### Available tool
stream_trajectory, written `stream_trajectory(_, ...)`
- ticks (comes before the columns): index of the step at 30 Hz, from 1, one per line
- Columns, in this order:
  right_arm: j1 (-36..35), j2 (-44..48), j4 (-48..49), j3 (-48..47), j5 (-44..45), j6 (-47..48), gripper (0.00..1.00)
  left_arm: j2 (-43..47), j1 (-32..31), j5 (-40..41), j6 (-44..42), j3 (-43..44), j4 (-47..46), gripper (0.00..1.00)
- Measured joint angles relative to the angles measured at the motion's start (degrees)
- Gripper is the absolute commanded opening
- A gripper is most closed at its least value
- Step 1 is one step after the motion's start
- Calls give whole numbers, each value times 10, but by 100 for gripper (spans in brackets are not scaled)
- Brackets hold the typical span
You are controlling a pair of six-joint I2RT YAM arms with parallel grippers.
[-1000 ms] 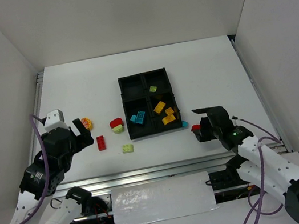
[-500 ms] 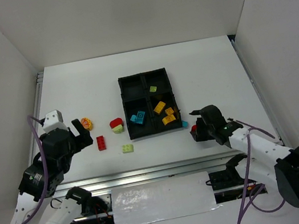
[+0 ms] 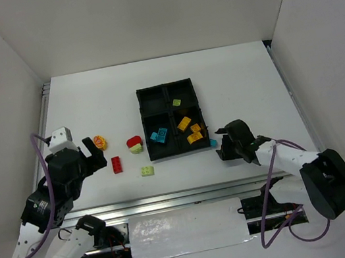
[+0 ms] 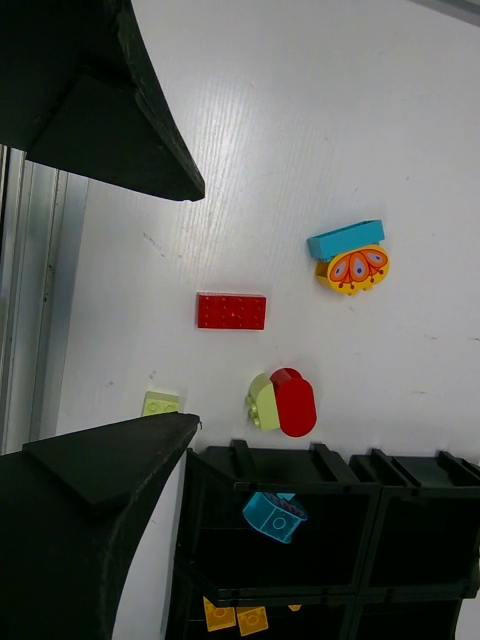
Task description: Sort the legos into containers by color
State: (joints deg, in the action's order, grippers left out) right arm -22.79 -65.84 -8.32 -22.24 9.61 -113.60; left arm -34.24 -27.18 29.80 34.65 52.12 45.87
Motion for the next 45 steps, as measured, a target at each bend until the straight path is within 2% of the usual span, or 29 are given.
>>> stream_trajectory(8, -8, -21, 16, -7, 0, -1, 74, 4, 0, 0, 0, 0, 0, 100)
stream_trajectory(13, -14, -36, 26, -10, 1, -2, 64, 6, 0, 0, 0, 0, 0, 99)
stream_trajectory(17, -14, -42, 27, -10, 4, -3, 62, 7, 0, 0, 0, 0, 0, 99)
stream_trajectory(23, -14, -42, 27, -10, 12, -3, 50, 8, 0, 0, 0, 0, 0, 100)
stream_trajectory(27, -14, -44, 31, -10, 14, -5, 48, 9, 0, 0, 0, 0, 0, 100)
stream_trajectory(33, -14, -53, 44, -11, 16, -7, 39, 13, 0, 0, 0, 0, 0, 99)
stream_trajectory(36, -14, -55, 50, -11, 16, -7, 40, 13, 0, 0, 0, 0, 0, 100)
stream_trajectory(38, -14, -56, 52, -11, 16, -10, 55, 14, 0, 0, 0, 0, 0, 100)
stream_trajectory(40, -14, -57, 53, -11, 16, -8, 62, 14, 0, 0, 0, 0, 0, 100)
stream_trajectory(45, -14, -65, 52, -17, 12, -7, 65, 14, 0, 0, 0, 0, 0, 99)
